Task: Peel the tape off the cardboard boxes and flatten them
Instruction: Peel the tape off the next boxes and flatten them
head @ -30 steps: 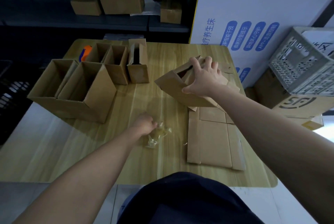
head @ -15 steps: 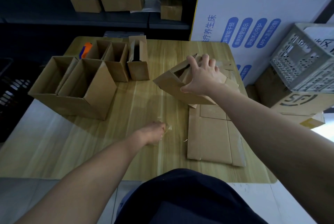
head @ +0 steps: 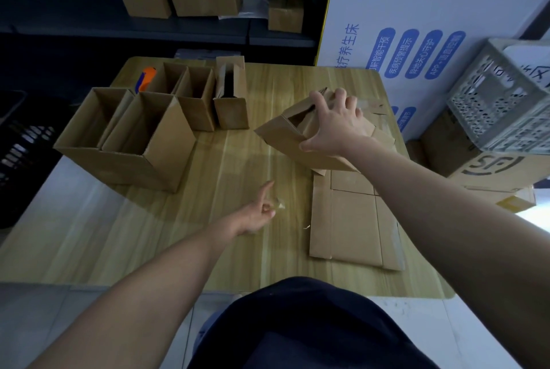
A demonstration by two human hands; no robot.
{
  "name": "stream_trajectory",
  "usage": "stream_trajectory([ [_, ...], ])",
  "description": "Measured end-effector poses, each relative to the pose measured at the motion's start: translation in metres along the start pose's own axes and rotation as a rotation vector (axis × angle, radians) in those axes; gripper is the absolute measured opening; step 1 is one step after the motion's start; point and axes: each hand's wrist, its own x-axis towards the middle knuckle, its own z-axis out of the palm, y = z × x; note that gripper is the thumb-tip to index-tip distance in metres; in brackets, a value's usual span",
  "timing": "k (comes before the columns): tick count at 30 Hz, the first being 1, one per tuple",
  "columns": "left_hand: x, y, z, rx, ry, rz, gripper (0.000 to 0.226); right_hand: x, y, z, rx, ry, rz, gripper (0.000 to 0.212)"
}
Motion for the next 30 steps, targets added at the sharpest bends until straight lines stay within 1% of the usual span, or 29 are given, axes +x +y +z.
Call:
stream_trajectory([
  [3, -0.004, 0.004, -0.004, -0.006, 0.023, 0.069, 0.086, -0.001, 0.000, 0.001, -0.002, 0.004, 0.003, 0.099],
  [5, -0.006, 0.013, -0.009, 0.111, 0.086, 0.077, 0.084, -0.001, -0.001, 0.001, 0.003, 0.006, 0.003, 0.099],
  [7, -0.007, 0.027, -0.018, 0.253, 0.293, 0.103, 0.073, -0.001, -0.001, 0.002, 0.012, 0.016, 0.005, 0.100],
  [9, -0.009, 0.046, -0.028, 0.305, 0.582, 0.212, 0.052, -0.002, 0.000, 0.003, 0.014, 0.027, 0.012, 0.101],
  [11, -0.012, 0.071, -0.039, 0.150, 0.821, 0.369, 0.037, -0.002, 0.002, 0.004, 0.025, 0.029, 0.027, 0.106],
  [12, -0.012, 0.085, -0.046, 0.045, 0.888, 0.430, 0.034, -0.003, 0.004, 0.004, 0.036, 0.022, 0.038, 0.110],
  [13, -0.011, 0.101, -0.052, -0.045, 0.906, 0.457, 0.033, -0.003, 0.006, 0.004, 0.053, 0.007, 0.049, 0.115],
  [14, -0.010, 0.115, -0.058, -0.123, 0.864, 0.447, 0.034, -0.003, 0.009, 0.003, 0.079, -0.013, 0.061, 0.120],
  [17, -0.005, 0.143, -0.071, -0.409, 0.617, 0.315, 0.032, -0.007, 0.022, -0.003, 0.234, -0.096, 0.086, 0.128],
  [18, -0.003, 0.147, -0.075, -0.505, 0.568, 0.265, 0.034, -0.009, 0.028, -0.005, 0.312, -0.128, 0.080, 0.126],
  [20, -0.003, 0.154, -0.081, -0.631, 0.532, 0.152, 0.038, -0.013, 0.039, -0.010, 0.461, -0.178, 0.055, 0.115],
  [21, -0.002, 0.157, -0.085, -0.629, 0.514, 0.096, 0.035, -0.015, 0.043, -0.013, 0.525, -0.189, 0.049, 0.105],
  [22, -0.001, 0.159, -0.088, -0.570, 0.474, 0.041, 0.028, -0.016, 0.046, -0.015, 0.574, -0.190, 0.049, 0.094],
  [23, 0.000, 0.162, -0.092, -0.483, 0.391, -0.012, 0.024, -0.016, 0.047, -0.016, 0.601, -0.183, 0.051, 0.083],
  [24, -0.001, 0.165, -0.097, -0.394, 0.262, -0.056, 0.023, -0.016, 0.047, -0.016, 0.602, -0.171, 0.058, 0.075],
  [25, -0.002, 0.167, -0.100, -0.321, 0.110, -0.083, 0.023, -0.016, 0.047, -0.015, 0.584, -0.165, 0.074, 0.072],
  [26, -0.005, 0.168, -0.103, -0.269, -0.027, -0.096, 0.023, -0.016, 0.046, -0.014, 0.562, -0.170, 0.097, 0.072],
  [27, -0.007, 0.169, -0.104, -0.239, -0.113, -0.100, 0.025, -0.017, 0.045, -0.013, 0.549, -0.183, 0.118, 0.073],
  [28, -0.008, 0.168, -0.105, -0.233, -0.141, -0.097, 0.029, -0.017, 0.044, -0.012, 0.547, -0.198, 0.130, 0.074],
  [30, -0.008, 0.167, -0.104, -0.284, -0.095, -0.077, 0.039, -0.018, 0.041, -0.013, 0.553, -0.214, 0.125, 0.072],
])
